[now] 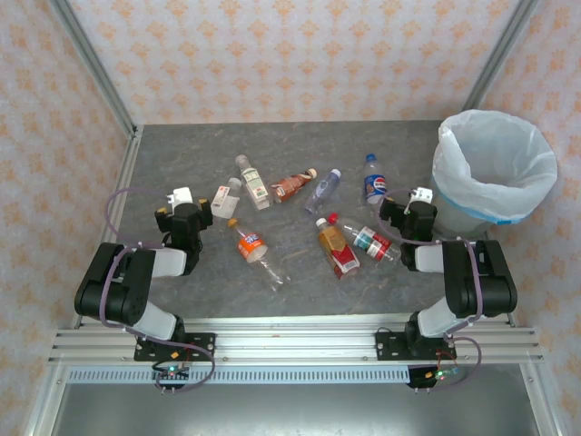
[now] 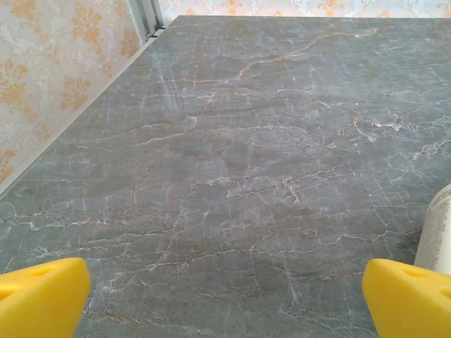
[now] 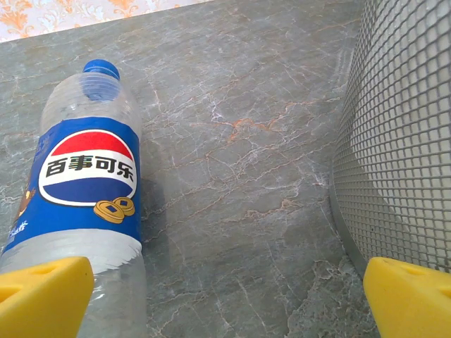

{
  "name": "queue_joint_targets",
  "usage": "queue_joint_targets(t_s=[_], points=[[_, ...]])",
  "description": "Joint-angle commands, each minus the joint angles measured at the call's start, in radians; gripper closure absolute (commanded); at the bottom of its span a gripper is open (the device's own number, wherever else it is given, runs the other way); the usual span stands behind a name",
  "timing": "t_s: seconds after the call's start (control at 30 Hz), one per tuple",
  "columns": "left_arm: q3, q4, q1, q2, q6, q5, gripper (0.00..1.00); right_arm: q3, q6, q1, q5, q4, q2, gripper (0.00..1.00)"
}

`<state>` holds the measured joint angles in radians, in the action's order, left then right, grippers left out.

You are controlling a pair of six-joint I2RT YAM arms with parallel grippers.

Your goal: Put the plastic bottles in the bin

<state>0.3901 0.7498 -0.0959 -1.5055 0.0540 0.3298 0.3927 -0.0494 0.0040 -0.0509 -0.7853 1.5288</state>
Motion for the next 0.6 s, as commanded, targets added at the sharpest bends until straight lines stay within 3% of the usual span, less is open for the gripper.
queue_joint_targets(t_s=[0.0, 0.57], points=[[0.014, 0.031, 0.009, 0.014, -0.009, 0.022, 0.00, 0.014, 0.011, -0.001, 0.039, -0.019, -0.004, 0.01], [0.013, 0.031, 0.009, 0.014, -0.008, 0.023, 0.00, 0.018, 0.009, 0.000, 0.037, -0.013, -0.002, 0.01]])
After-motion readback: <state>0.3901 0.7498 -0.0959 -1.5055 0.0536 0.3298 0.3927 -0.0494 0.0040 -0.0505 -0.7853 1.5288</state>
